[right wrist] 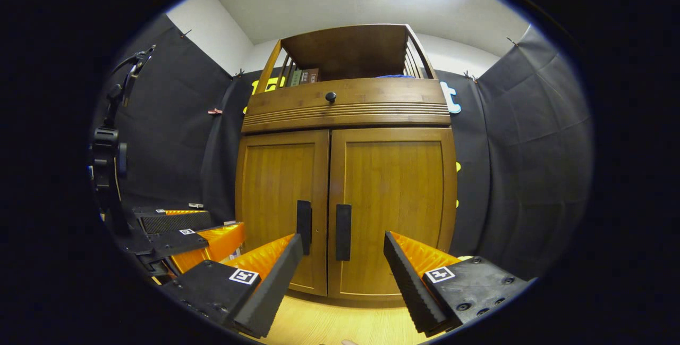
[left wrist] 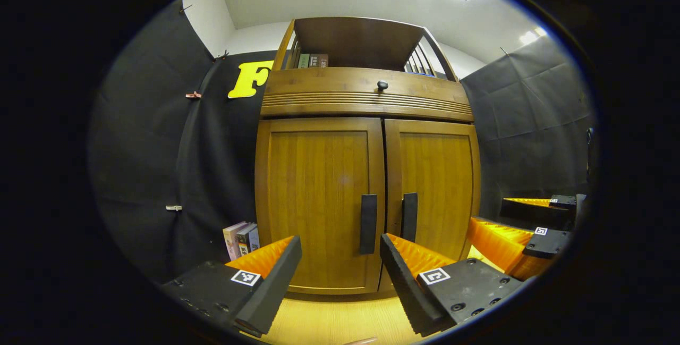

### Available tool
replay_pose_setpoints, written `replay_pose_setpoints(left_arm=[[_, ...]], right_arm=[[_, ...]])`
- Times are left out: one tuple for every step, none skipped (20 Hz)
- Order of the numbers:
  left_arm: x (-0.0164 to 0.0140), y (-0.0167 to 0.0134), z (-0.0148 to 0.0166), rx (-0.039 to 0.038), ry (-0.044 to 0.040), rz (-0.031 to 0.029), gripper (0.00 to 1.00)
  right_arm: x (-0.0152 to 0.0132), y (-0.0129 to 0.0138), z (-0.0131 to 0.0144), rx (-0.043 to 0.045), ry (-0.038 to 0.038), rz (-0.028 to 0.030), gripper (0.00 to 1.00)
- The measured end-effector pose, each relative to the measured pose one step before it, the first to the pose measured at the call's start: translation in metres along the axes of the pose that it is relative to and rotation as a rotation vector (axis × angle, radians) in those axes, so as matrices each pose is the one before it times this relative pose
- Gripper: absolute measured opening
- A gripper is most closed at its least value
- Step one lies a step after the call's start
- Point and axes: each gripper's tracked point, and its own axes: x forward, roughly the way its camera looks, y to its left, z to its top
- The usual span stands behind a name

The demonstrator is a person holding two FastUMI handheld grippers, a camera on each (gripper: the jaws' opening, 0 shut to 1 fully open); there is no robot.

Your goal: Open the right door of the double-door shoe cabinet with the right hand, and open the left door with the left hand.

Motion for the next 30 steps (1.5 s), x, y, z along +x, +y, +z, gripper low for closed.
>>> replay_pose_setpoints(left_arm=[[0.00013,0.00053,-0.00131,-0.00268,0.00258,-0.00108,0.92],[-0.00003,0.00024,0.00036,-0.00293,0.00259,-0.00194,0.93],[-0.00017,-0.00013,-0.00037,-0.00117,0.00283,-0.00085,0.93],[0.00009,0.00052,0.00056,-0.00155,0.00024,-0.00003,0.93],[-0.0008,-0.00018,0.00029,-0.00114,-0.00025,-0.00027,0.93],[-0.00023,0.00005,0.00054,-0.00239,-0.00089,-0.0012,0.93],[-0.00043,0.00002,-0.00054,-0.00334,0.00001,-0.00257,0.93],[0.00017,0.00042,0.0002,-0.0023,-0.00041,-0.00174,0.93],[-0.00087,0.00033,-0.00029,-0.00026,-0.00012,0.00071,0.93],[-0.00028,0.00115,-0.00145,-0.00126,-0.00025,0.00385,0.93],[0.00118,0.0005,-0.00046,-0.00047,-0.0011,0.0019,0.93],[-0.0005,0.00102,-0.00011,-0.00178,-0.00009,0.00291,0.93],[0.00028,0.00075,0.00097,-0.00175,-0.00206,0.00183,0.93],[0.00045,0.00053,0.00023,-0.00356,-0.00254,0.00337,0.93],[0.00053,0.00109,0.00125,-0.00457,-0.00492,0.00412,0.93],[0.00024,0.00106,0.00046,-0.00428,-0.00284,0.00335,0.93],[0.0006,0.00072,0.00118,-0.00243,-0.00024,0.00236,0.93],[0.0001,0.0015,-0.00127,-0.00038,0.00036,0.00154,0.93],[0.00074,0.00143,0.00016,0.00012,0.00144,0.00396,0.93],[0.00058,0.0008,-0.00086,-0.00204,0.00066,0.00304,0.93],[0.00049,0.00009,-0.00012,-0.00336,0.0019,-0.00113,0.93],[0.00009,0.00045,0.00025,-0.00485,0.00289,-0.00106,0.93],[0.00101,0.00159,0.00003,-0.00406,0.00294,-0.00081,0.93],[0.00337,0.00546,-0.00077,-0.00421,0.00197,0.00089,0.93],[0.00345,0.00465,0.00113,-0.00395,0.00198,-0.00008,0.92],[0.00207,0.00325,-0.00009,-0.00321,0.00126,0.00119,0.93],[0.00167,0.00284,0.00044,-0.0016,-0.00007,0.0027,0.93],[-0.00124,0.00021,0.00043,0.00071,-0.00155,0.00514,0.93],[0.00158,0.00256,0.00147,0.00139,-0.00147,0.00678,0.93],[0.00063,0.00237,-0.00059,0.00111,0.00054,0.00586,0.93]], right_arm=[[0.00105,0.0002,-0.00057,-0.00176,0.00069,-0.00236,0.97],[0.00209,0.00003,0.00006,-0.00205,0.00058,-0.0031,0.97],[0.00203,0.00004,-0.00037,-0.00204,0.00014,-0.00182,0.97],[0.00325,0.0005,-0.00056,-0.0007,0.00085,-0.00184,0.97],[0.00306,0.00067,0.0,0.00177,-0.00084,-0.00134,0.97],[0.00416,0.00121,0.00028,0.00332,-0.00157,0.00002,0.97],[0.00473,0.00122,-0.00133,0.00305,-0.00134,0.00136,0.97],[0.00515,0.0014,-0.00077,0.00251,-0.00023,-0.00123,0.97],[0.00607,0.00024,-0.00061,0.00141,0.00019,-0.00134,0.97],[0.00675,0.00032,-0.00212,0.00058,0.0024,-0.00203,0.97],[0.00646,0.0008,-0.00284,0.00156,0.0035,-0.00161,0.97],[0.00628,0.00093,-0.00239,0.00311,0.00403,-0.0011,0.97],[0.00647,0.00089,-0.00286,0.00525,0.0038,-0.00089,0.97],[0.00674,0.00088,-0.00267,0.00489,0.00322,0.00037,0.97],[0.00566,0.0016,-0.00264,0.00364,0.001,-0.00062,0.98],[0.00624,0.00087,-0.00228,0.00197,-0.0008,-0.00395,0.99],[0.00724,-0.00056,-0.00242,0.00125,-0.00021,-0.00838,0.98],[0.00696,-0.00065,-0.00232,0.00084,-0.00268,-0.00801,0.97],[0.00744,-0.0003,-0.00164,-0.00027,-0.00322,-0.0099,0.97],[0.00787,-0.00089,-0.00201,-0.00099,-0.00226,-0.01112,0.97],[0.00683,-0.00096,-0.00236,0.00098,-0.00273,-0.01023,0.97],[0.00709,-0.00164,-0.00232,0.00253,-0.00333,-0.00888,0.97],[0.00671,-0.00172,-0.00314,0.00109,-0.00385,-0.00931,0.97],[0.00589,-0.00249,-0.00354,0.00046,0.00094,-0.01718,0.97],[0.00598,-0.00259,-0.0048,0.00029,0.00378,-0.01398,0.97],[0.00563,-0.0013,-0.00426,-0.00061,0.00554,-0.00788,0.97],[0.00534,-0.00056,-0.00452,-0.00261,0.00347,-0.00585,0.97],[0.00497,-0.00091,-0.00333,-0.00616,0.00433,-0.00599,0.97],[0.00493,-0.00205,-0.00306,-0.00499,0.00188,-0.01022,0.99],[0.00395,-0.00109,-0.00147,-0.00356,-0.00264,-0.00508,1.0]])
